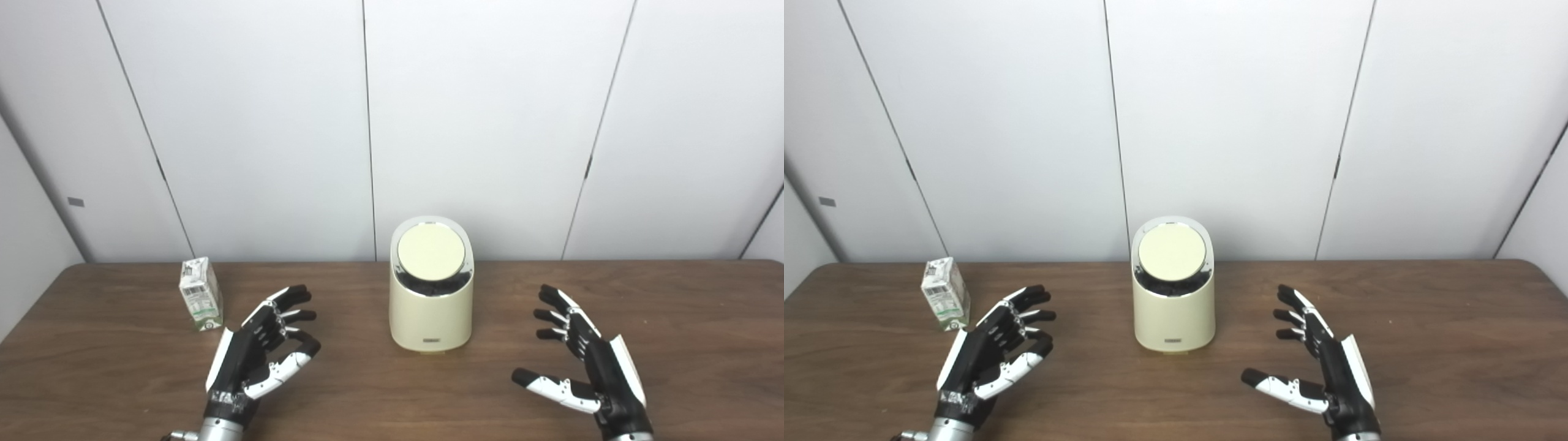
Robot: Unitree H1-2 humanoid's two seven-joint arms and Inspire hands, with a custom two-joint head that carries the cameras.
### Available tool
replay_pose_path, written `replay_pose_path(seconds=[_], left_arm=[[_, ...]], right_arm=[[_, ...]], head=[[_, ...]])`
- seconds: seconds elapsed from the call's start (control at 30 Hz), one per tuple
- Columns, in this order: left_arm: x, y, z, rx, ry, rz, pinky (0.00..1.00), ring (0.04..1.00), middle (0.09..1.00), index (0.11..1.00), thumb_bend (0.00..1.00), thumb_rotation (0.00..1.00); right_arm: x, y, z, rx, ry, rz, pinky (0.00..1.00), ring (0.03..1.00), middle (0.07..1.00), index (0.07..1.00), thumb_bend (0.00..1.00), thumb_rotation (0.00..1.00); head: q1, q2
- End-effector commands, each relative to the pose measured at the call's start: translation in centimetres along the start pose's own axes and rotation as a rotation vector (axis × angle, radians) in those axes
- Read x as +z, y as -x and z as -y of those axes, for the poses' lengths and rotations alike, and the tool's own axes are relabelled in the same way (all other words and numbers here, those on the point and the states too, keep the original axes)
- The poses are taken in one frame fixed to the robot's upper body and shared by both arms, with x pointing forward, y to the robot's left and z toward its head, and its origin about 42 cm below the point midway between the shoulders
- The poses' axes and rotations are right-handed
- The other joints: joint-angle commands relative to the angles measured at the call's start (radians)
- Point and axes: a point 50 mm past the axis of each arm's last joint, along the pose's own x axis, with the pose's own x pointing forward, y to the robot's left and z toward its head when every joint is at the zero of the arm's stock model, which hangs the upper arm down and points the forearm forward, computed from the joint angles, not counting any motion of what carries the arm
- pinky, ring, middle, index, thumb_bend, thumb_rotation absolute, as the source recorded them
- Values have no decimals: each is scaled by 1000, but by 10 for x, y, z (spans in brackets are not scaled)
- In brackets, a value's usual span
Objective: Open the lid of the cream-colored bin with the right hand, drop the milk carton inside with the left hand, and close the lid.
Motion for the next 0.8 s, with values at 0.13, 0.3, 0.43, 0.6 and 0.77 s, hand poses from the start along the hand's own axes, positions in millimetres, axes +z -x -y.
replay_pose_path(seconds=[0.13,0.3,0.43,0.6,0.77], left_arm=[[10,-4,-3,-5,-12,54,560,719,812,832,682,230],[10,-3,-1,-8,-13,56,558,717,814,833,687,248],[10,-3,-1,-6,-1,57,560,715,813,833,679,233],[11,-3,0,-3,-20,56,556,713,808,831,686,250],[11,-2,0,-4,-17,55,562,720,811,834,698,264]], right_arm=[[35,-39,13,-11,38,71,769,856,899,910,871,505],[55,-69,15,11,93,67,756,869,901,921,890,533],[66,-85,16,14,92,54,777,882,900,915,905,505],[81,-111,13,31,125,58,753,871,892,911,908,497],[100,-130,7,49,154,64,768,879,898,915,900,486]], head=[[0,0],[2,-2],[3,-1],[6,0],[6,2]])
